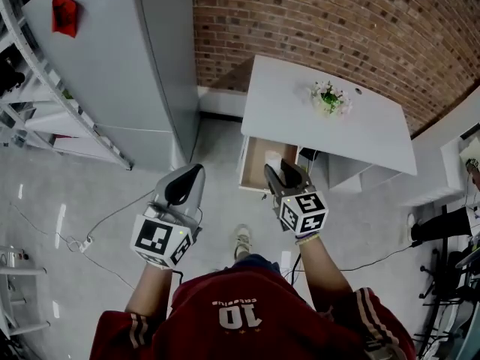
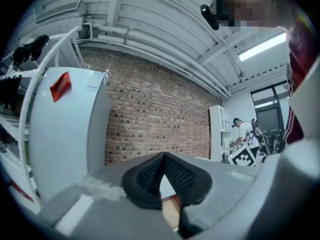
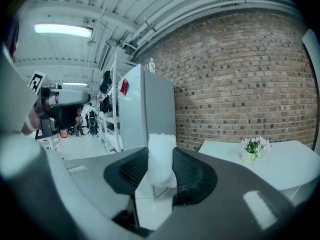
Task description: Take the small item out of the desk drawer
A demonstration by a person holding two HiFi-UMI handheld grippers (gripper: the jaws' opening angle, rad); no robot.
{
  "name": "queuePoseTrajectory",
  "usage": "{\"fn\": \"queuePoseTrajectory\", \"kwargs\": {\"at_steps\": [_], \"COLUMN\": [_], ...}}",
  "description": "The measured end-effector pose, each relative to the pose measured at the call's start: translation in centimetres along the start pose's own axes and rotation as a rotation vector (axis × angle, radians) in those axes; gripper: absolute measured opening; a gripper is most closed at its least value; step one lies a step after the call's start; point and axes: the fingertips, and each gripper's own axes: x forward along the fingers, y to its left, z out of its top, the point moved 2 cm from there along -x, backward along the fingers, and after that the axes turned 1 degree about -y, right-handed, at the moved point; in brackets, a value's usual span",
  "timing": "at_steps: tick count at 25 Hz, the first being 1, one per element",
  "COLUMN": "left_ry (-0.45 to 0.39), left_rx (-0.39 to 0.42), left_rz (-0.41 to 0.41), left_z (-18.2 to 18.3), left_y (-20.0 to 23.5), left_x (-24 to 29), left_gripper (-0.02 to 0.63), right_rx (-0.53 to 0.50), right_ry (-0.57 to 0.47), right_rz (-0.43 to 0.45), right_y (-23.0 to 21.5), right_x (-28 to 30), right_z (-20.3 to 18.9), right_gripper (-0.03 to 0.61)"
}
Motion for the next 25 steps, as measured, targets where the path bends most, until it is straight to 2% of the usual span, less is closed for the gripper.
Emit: {"fn": "queuePoseTrajectory", "kwargs": {"at_steps": [7,13,17,25], "left_ry": [-0.048,-0.053,-0.046,-0.044], "left_rx": [0.005,-0.002,0.018,0.036], "left_rz": [-0.032,-0.043,-0.044,-0.013], "left_z": [1.4,1.9,2.0,2.1], "left_y": [-2.5,-4.1,-4.7,-5.1], "left_x": [-5.9,-9.5,-10.7,-11.1], "left_gripper": [-0.002,-0.002,-0.002,-0.002], "right_rx": [-0.043,-0.014,-0.014,-0.046], "right_ry": [-0.171,-0.245,-0.268,-0.276], "right_rz": [0.070,0.098,0.065,-0.015], "right_y": [9.9,15.8,17.1,16.8], "right_x": [-7.7,-12.7,-14.7,-16.5], "right_z": [6.2,8.0,8.2,8.2], "right_gripper": [0.152,0.152,0.152,0.152]}}
